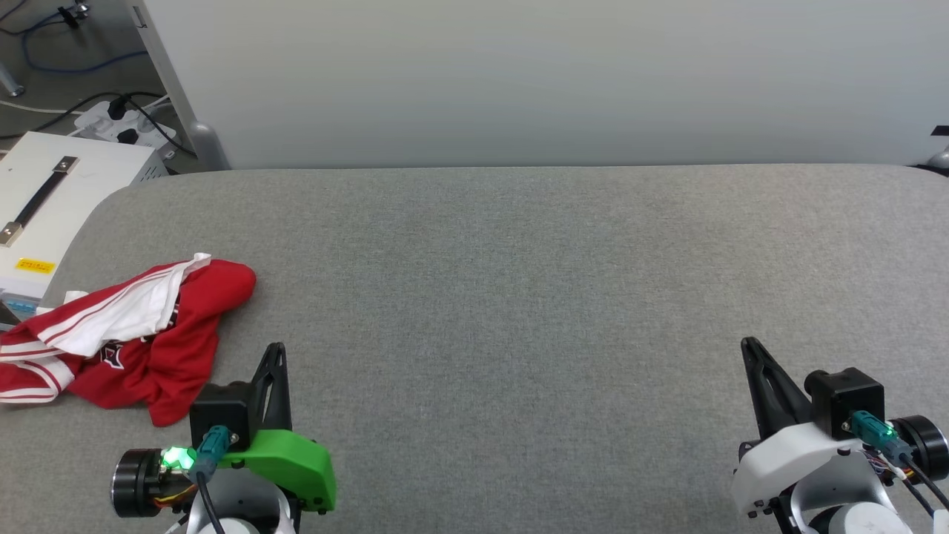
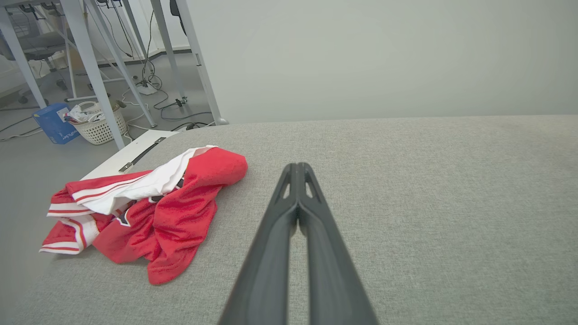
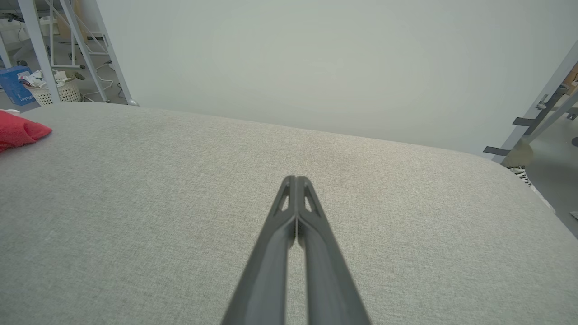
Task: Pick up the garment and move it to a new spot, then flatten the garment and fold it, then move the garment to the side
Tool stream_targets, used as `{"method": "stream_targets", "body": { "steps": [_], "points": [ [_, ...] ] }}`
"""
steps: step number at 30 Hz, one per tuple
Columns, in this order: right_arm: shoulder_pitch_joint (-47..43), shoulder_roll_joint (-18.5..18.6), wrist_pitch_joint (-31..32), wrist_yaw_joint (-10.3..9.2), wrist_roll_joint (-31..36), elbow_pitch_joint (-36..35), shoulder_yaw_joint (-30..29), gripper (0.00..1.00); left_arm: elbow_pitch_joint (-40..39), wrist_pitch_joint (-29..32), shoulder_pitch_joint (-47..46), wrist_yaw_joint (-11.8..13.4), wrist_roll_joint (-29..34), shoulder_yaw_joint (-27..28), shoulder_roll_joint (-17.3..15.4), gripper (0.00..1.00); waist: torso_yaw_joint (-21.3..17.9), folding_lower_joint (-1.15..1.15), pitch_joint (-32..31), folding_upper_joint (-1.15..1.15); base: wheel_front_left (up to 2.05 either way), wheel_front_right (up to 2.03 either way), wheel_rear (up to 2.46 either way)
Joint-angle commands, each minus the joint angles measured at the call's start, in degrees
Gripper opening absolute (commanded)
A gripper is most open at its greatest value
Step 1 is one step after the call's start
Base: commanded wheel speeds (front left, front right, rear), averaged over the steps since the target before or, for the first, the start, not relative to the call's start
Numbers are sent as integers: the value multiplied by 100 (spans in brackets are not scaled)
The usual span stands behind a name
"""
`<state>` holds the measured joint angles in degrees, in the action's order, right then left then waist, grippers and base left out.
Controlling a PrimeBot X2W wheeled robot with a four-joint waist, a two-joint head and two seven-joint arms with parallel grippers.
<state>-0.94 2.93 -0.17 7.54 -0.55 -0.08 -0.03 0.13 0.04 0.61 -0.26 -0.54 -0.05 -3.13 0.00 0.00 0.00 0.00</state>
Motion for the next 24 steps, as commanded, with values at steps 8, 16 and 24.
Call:
{"method": "stream_targets", "body": {
  "steps": [8,16,24],
  "points": [
    [94,-5,17,-5,55,8,3,0,-13,-4,-61,26,54,5,25,0,0,0,0,0,0,0,0],
    [94,-5,17,-5,55,8,3,0,-13,-4,-61,26,54,5,25,0,0,0,0,0,0,0,0],
    [94,-5,17,-5,55,8,3,0,-13,-4,-61,26,54,5,25,0,0,0,0,0,0,0,0]
  ]
}}
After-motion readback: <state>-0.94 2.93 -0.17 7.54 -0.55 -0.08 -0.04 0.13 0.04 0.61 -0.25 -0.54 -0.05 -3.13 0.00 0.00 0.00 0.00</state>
